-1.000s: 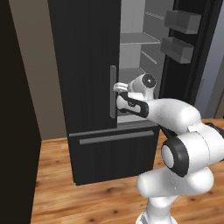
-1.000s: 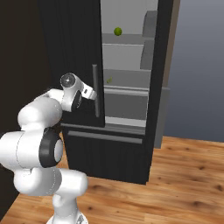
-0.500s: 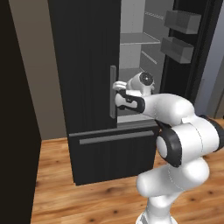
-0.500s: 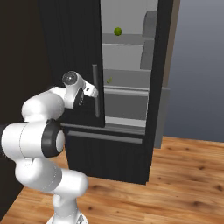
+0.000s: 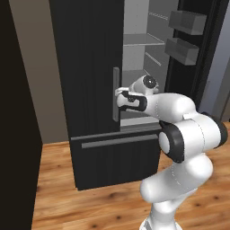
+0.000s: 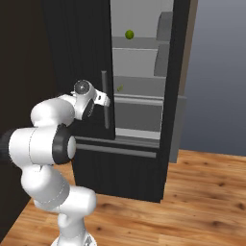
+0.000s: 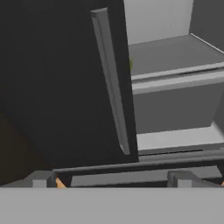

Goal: Take the lemon wedge from the fridge and place it on the plate with fish on the dining counter.

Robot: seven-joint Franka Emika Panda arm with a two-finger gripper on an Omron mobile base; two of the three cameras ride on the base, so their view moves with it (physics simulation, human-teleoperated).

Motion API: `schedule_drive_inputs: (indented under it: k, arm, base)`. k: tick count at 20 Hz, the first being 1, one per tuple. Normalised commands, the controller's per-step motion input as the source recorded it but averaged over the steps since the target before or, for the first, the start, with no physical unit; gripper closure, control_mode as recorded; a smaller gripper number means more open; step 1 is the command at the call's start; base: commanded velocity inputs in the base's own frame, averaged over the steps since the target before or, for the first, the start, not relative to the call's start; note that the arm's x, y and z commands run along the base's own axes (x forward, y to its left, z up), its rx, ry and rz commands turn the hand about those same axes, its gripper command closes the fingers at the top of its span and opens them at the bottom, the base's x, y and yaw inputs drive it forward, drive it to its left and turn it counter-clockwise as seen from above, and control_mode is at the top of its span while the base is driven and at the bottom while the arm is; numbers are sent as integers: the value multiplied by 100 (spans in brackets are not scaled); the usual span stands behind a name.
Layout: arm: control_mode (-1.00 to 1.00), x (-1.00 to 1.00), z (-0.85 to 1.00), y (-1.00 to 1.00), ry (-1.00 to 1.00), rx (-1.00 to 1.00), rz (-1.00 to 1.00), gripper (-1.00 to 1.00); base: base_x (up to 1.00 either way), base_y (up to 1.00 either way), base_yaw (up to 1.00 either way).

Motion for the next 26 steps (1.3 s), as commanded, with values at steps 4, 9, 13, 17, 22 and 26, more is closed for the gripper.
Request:
schedule_drive_inputs:
  k: [4,9,13,17,22,26]
  arm:
    - [-100,7,-7,0,0,-6,3,-100]
    - [-100,36,0,0,0,0,-4,-100]
    - [-100,51,0,0,0,0,-10,-100]
    - [-100,52,0,0,0,0,-7,-100]
    - [-100,44,-1,6,0,0,-3,-100]
    - [-100,41,-3,27,0,0,0,-100]
  base:
    - [0,0,0]
    - [0,0,0]
    - [0,0,0]
    - [0,0,0]
    - [0,0,0]
    - [0,0,0]
